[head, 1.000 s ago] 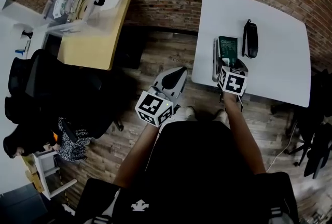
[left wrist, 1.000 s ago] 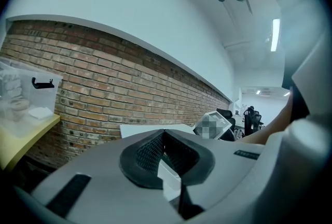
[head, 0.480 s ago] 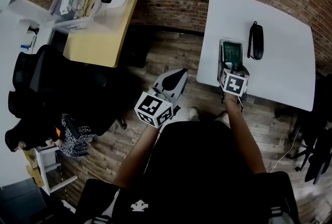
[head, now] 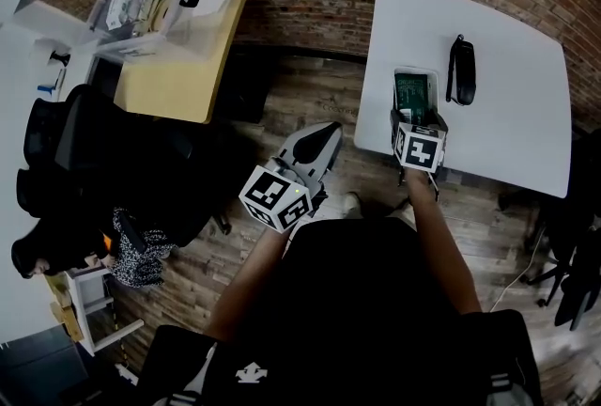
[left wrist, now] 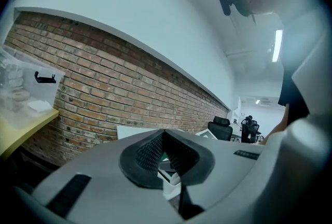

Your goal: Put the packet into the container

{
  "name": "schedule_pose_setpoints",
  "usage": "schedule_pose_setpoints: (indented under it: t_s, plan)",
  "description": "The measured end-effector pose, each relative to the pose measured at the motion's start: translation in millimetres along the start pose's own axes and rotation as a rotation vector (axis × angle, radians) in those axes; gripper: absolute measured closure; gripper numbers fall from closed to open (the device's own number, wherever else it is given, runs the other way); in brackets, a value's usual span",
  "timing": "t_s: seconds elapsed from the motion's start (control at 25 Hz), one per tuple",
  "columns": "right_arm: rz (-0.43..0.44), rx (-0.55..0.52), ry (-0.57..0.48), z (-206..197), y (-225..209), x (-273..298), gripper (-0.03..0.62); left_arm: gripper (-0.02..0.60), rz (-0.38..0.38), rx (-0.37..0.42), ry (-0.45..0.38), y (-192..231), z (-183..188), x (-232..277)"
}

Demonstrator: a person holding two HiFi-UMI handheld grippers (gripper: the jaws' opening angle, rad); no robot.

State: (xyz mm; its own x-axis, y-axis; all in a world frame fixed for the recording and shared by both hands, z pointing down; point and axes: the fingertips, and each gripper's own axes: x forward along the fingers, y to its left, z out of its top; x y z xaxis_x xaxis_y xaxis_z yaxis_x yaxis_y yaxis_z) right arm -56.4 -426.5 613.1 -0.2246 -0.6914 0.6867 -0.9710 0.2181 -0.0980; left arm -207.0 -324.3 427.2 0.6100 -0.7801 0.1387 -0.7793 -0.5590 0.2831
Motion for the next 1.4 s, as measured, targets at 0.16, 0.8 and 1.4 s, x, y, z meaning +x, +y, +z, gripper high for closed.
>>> schedule_pose_setpoints:
  t_s: [0.16, 0.8, 1.4]
  plan:
    - [0.000, -0.003, -0.028, 6.7, 1.5, -1.8, 0.192, 0.575, -0.007, -0.001, 0.001, -1.1, -0.8, 2.9]
    - [0.084, -0.036, -0.204, 59.5, -4.0, -51.4, 0.194, 0.575, -0.047, -0.003, -0.011, -12.0, -2.0, 23.4]
    - [0.225, -0.140, -0.509, 135.9, -13.0, -167.0, 0.533, 0.575, -0.111, 0.008, -0.079, -56.0, 17.4, 65.1]
